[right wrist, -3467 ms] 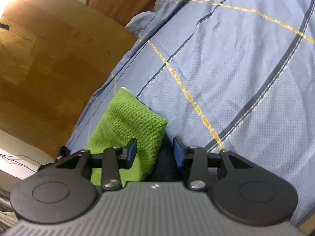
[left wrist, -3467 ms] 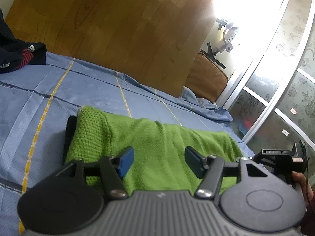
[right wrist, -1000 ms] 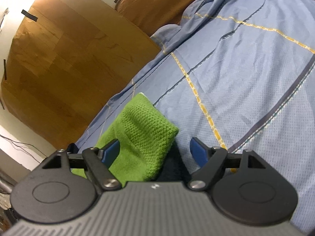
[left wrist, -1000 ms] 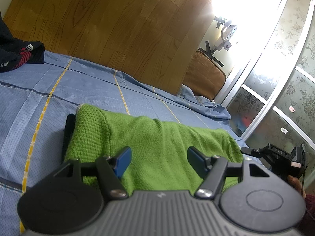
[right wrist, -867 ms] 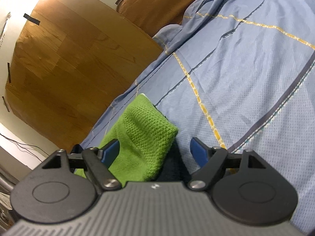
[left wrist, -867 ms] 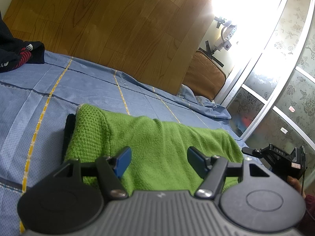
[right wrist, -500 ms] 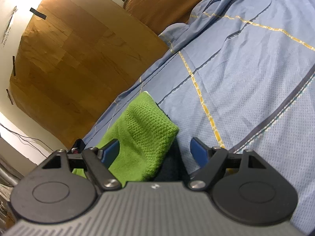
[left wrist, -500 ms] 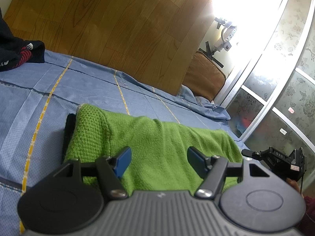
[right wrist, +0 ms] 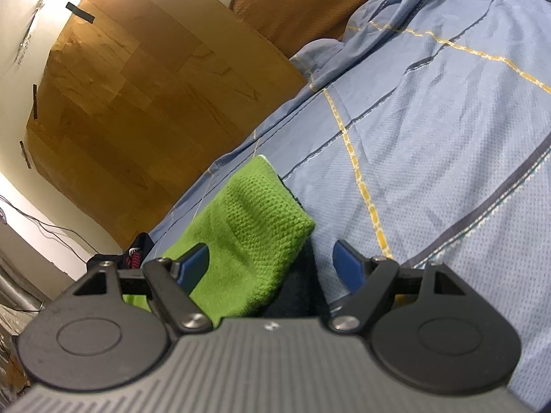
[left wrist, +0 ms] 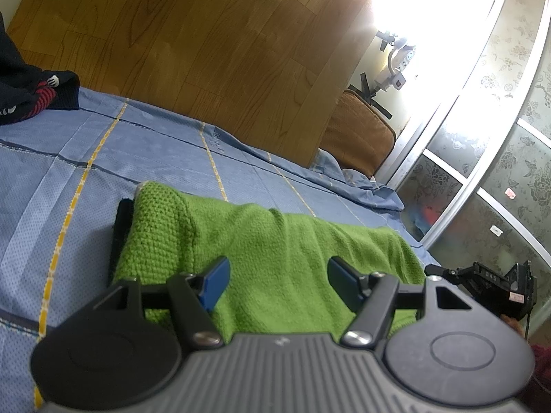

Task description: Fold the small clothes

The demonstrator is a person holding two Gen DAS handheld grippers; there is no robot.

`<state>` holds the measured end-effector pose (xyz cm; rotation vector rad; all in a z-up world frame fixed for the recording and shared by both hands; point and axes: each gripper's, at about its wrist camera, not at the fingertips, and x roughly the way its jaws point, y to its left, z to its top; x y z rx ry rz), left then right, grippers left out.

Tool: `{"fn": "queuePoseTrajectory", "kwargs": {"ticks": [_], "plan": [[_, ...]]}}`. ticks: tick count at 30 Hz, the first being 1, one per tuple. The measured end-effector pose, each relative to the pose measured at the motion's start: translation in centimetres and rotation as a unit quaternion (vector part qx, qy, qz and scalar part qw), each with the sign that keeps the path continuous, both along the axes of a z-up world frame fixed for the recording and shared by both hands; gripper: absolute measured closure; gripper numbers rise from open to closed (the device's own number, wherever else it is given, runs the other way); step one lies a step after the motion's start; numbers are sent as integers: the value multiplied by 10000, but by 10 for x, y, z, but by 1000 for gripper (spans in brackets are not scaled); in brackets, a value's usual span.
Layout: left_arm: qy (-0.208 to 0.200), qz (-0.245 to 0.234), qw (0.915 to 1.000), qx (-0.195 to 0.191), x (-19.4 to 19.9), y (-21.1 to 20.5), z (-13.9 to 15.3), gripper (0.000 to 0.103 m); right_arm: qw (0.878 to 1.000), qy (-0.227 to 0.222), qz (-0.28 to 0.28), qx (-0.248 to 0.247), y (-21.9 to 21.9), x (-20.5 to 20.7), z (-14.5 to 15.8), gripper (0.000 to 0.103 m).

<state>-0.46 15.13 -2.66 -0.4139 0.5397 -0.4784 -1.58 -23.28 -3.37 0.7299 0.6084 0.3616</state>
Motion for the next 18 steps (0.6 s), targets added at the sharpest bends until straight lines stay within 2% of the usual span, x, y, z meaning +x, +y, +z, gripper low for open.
{"fn": "queuePoseTrajectory", "kwargs": {"ticks": [18], "plan": [[24,3,10000,-21,1,-1,0,37,9996,-66,280,-54,-5,0,0,22]]}}
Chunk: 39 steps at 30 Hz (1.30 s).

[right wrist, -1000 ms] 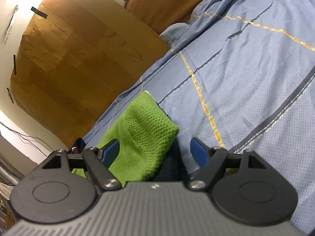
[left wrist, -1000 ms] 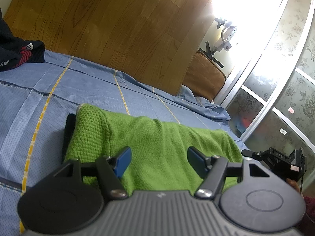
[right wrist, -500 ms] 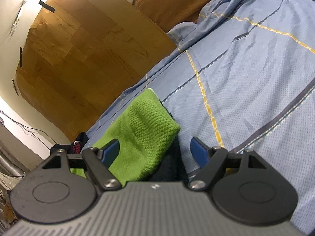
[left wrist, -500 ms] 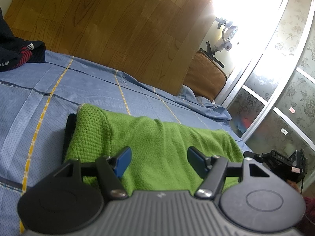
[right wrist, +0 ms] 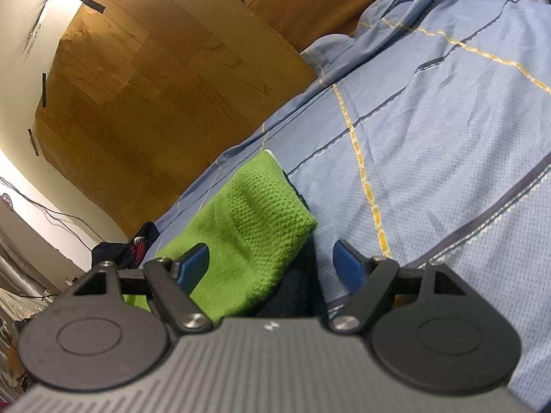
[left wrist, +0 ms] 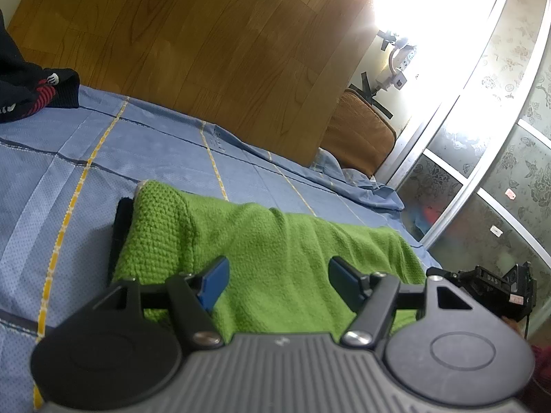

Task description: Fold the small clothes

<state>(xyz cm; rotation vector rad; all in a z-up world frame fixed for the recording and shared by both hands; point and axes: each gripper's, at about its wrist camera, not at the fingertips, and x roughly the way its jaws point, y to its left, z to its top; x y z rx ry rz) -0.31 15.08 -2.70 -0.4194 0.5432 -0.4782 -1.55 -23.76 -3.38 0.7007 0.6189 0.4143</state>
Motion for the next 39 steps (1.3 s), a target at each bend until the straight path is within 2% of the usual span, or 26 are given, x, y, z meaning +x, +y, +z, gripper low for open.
{"fn": "queuePoseTrajectory", "kwargs": {"ticks": [15,20,24,39], "plan": [[1,1,10000,4,0,0,0,37,9999,-74,55,-83,6,-3,-1,22],[1,2,10000,-1,0,0,0,37,9991,28,434,-19,11,-2,-1,21],[1,-2,10000,0,1,0,0,37,9988,69,489,23,11,-3,-1,22],[1,49,10000,26,0,-1,0,37,9969,105,722,-294,22,-1,5,22]]}}
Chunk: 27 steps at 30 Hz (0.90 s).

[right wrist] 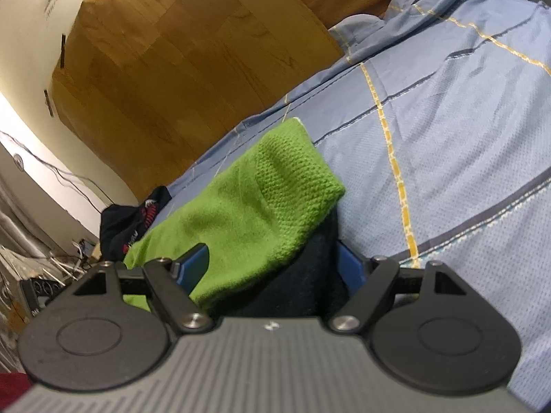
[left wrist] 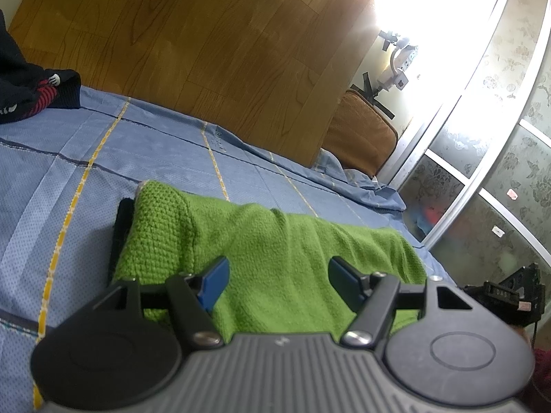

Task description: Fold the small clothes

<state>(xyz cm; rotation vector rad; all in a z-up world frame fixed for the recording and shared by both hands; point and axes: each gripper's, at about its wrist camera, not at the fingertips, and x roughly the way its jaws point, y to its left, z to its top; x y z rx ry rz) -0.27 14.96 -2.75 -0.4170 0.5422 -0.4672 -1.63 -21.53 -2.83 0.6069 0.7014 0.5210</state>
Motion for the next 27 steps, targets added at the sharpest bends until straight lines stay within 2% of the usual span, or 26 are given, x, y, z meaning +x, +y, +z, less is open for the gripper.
{"fn": "queuePoseTrajectory", "kwargs": {"ticks": [4,11,18,23,27], "plan": [[-8,33,10000,40,-1,-3,1,37,9998,-71,164,-100,8,-1,0,22],[-7,30,10000,39,0,-1,0,37,9999,3,83,87,-9,0,-4,23],[-1,32,10000,11,-1,-1,1,37,10000,-39,-11,3,-3,-1,-1,22],[1,30,10000,-6,-1,-1,1,37,9993,-14,-97,-374,-8,1,7,23],[8,25,10000,-52,-1,0,0,37,9995,126,-277,-102,-19,1,4,22]]}}
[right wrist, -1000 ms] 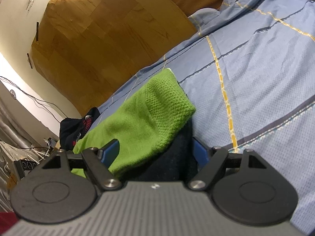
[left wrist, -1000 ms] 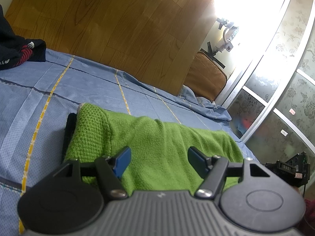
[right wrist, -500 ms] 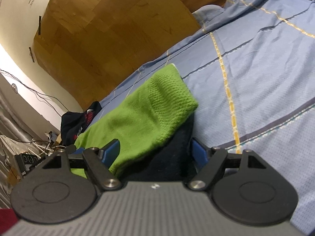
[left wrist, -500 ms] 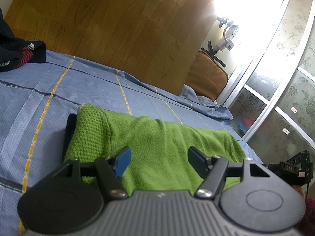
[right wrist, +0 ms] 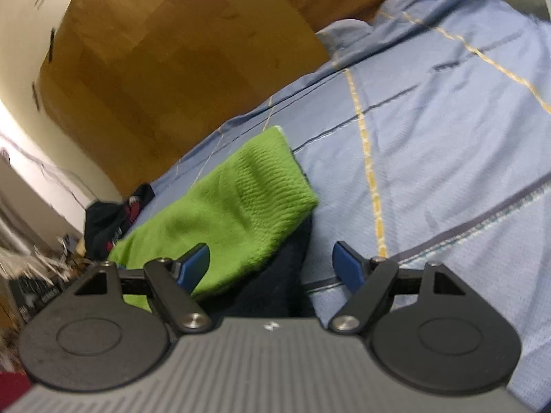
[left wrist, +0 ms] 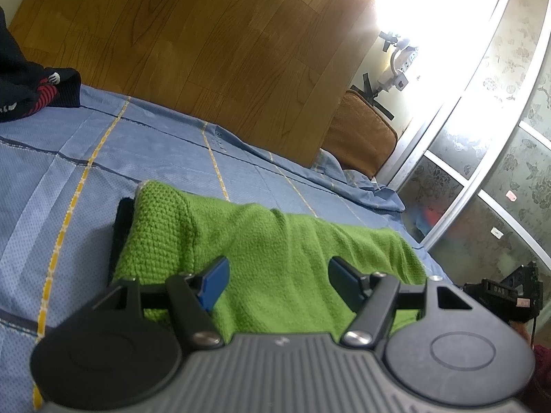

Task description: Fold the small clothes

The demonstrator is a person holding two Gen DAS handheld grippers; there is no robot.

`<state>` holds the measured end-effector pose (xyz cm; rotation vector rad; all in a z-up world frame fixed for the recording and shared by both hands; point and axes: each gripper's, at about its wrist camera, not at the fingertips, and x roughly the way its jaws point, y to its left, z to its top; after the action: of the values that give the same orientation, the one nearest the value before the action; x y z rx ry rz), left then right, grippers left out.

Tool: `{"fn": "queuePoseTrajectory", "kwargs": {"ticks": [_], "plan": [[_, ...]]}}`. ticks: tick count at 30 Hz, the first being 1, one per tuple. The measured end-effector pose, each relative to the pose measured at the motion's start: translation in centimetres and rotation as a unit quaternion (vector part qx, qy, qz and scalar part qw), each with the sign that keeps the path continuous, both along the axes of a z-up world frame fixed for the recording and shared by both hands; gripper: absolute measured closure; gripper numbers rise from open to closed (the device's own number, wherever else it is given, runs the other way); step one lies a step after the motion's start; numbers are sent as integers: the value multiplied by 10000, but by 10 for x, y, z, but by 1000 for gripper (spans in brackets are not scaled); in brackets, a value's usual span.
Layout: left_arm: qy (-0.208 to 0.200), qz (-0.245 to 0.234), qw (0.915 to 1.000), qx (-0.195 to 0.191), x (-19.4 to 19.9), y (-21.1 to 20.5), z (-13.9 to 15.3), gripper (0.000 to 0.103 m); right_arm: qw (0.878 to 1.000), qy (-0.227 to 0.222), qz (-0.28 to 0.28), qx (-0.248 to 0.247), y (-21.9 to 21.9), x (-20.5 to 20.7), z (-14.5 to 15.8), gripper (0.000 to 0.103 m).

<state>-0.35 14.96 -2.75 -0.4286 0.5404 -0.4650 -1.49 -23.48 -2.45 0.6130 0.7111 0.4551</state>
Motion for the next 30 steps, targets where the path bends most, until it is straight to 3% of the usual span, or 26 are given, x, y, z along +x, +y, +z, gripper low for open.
{"fn": "queuePoseTrajectory", "kwargs": {"ticks": [5,6,14,17,22,30], "plan": [[6,-13,10000,-26,0,2,-1,37,9992,-39,357,-146,18,4,2,24],[6,-14,10000,-30,1,2,-1,37,9989,0,447,-137,22,7,2,31],[14,-37,10000,-77,1,4,-1,36,9989,38,470,-37,22,10,0,32],[15,-39,10000,-79,2,4,-1,36,9992,-17,368,170,18,7,-4,30],[14,-39,10000,-79,2,4,-1,35,9985,-244,402,290,21,3,-6,16],[12,-53,10000,-82,1,3,-1,34,9984,-358,381,231,27,2,-5,13]]}}
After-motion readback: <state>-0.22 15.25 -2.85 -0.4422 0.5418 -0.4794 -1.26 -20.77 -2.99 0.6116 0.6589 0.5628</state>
